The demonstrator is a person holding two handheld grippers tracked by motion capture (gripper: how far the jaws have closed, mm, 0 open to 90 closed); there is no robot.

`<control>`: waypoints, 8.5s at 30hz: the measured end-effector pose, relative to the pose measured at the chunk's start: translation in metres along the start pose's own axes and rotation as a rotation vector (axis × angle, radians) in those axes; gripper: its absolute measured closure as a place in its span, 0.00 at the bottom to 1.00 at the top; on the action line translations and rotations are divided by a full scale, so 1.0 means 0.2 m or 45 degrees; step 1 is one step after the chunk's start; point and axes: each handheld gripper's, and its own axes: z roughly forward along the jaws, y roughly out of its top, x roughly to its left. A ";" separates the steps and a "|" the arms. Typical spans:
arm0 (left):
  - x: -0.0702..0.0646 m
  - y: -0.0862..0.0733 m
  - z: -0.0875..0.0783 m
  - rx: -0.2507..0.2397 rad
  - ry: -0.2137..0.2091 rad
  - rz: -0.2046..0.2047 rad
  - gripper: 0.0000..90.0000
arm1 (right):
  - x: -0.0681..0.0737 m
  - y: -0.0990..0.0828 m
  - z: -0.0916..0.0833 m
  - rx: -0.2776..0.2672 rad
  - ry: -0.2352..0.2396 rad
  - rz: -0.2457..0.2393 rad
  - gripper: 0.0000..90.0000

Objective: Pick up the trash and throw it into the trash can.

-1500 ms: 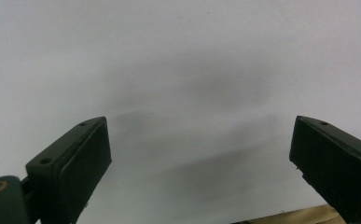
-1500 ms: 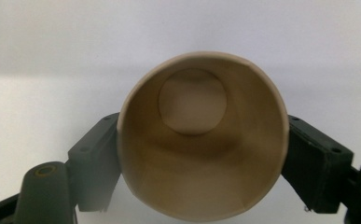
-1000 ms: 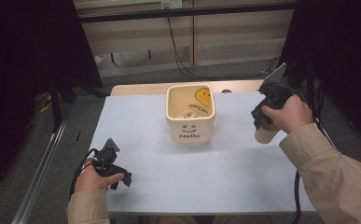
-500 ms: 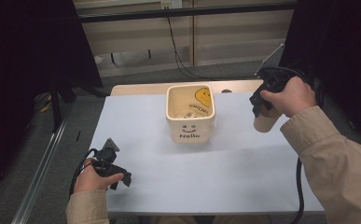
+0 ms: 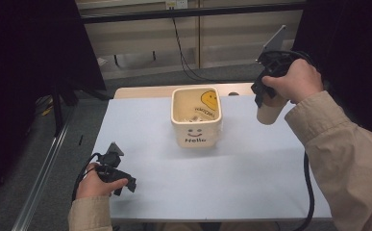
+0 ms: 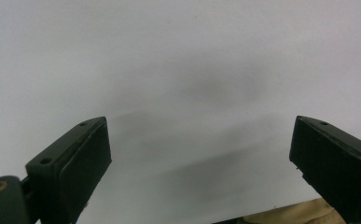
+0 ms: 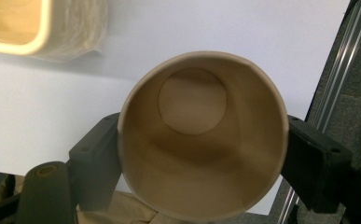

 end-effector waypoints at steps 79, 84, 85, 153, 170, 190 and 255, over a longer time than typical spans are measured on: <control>0.02 -0.01 0.00 -0.012 -0.019 0.000 0.06 | 0.68 0.40 -0.18 -0.073 0.029 -0.258 0.24; 0.02 -0.01 -0.01 -0.021 -0.017 -0.009 0.06 | 0.71 0.41 -0.13 -0.071 0.034 -0.275 0.24; 0.02 -0.01 -0.01 -0.020 -0.015 0.001 0.06 | 0.71 0.41 -0.12 -0.065 0.034 -0.278 0.24; 0.01 0.00 -0.02 -0.024 -0.010 0.022 0.06 | 0.62 0.37 -0.23 -0.143 0.049 -0.251 0.08; 0.01 -0.02 -0.03 -0.025 -0.011 0.012 0.06 | 0.55 0.31 -0.23 -0.155 0.032 -0.271 0.08; 0.00 -0.02 -0.04 -0.033 -0.012 0.010 0.06 | 0.21 0.06 -0.03 -0.136 0.013 -0.211 0.08; -0.02 -0.02 -0.04 -0.028 0.007 0.005 0.06 | -0.23 -0.75 1.02 0.044 0.028 -0.102 0.08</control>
